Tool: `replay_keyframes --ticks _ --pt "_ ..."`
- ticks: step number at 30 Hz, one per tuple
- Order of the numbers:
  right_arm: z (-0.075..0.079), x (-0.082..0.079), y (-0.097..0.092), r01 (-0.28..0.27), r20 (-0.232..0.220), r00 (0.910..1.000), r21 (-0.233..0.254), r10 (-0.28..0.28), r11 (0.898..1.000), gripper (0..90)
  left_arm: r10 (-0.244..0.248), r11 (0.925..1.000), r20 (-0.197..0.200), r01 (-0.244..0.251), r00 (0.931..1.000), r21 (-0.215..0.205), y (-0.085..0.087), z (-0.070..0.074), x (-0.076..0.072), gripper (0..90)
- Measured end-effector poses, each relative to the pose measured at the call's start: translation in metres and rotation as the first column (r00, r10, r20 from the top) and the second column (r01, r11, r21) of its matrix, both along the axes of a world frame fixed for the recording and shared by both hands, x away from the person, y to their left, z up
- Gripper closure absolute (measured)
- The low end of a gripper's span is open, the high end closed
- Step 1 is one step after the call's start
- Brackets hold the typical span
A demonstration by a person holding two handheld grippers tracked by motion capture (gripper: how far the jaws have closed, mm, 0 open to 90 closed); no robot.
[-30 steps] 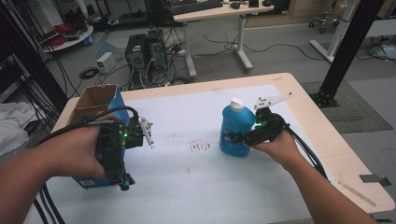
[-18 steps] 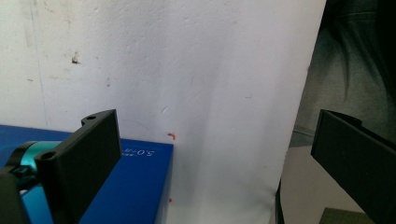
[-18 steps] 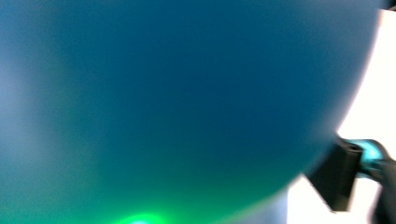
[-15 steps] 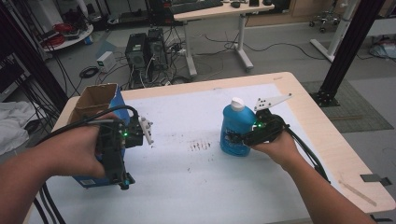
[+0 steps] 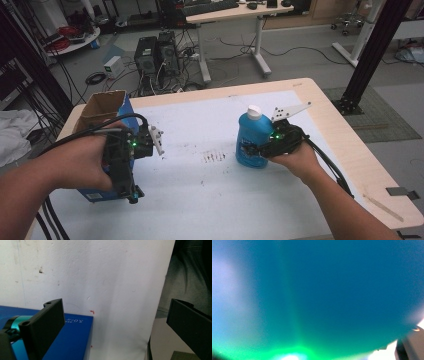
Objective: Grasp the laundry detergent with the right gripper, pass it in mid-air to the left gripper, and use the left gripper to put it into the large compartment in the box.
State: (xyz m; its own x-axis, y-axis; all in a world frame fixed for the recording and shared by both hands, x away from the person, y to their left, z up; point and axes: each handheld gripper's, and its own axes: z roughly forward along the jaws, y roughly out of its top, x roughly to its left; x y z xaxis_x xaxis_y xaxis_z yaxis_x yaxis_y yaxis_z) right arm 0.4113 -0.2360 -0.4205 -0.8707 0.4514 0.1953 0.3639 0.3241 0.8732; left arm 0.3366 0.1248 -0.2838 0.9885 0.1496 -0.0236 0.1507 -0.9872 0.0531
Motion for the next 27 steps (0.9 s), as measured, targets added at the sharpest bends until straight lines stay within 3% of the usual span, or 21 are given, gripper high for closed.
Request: replay_keyframes --ticks 15,27 --pt "0.0 -0.002 0.001 -0.008 0.038 0.9992 0.005 0.008 1.0 40.1 -0.006 1.0 -0.003 0.006 1.0 0.006 -0.001 -0.002 0.002 1.6" --pt "-0.003 -0.01 0.002 0.017 0.135 0.9907 0.002 -0.017 1.0 45.8 0.001 1.0 -0.004 -0.001 1.0 0.005 -0.002 -0.004 0.002 1.7"
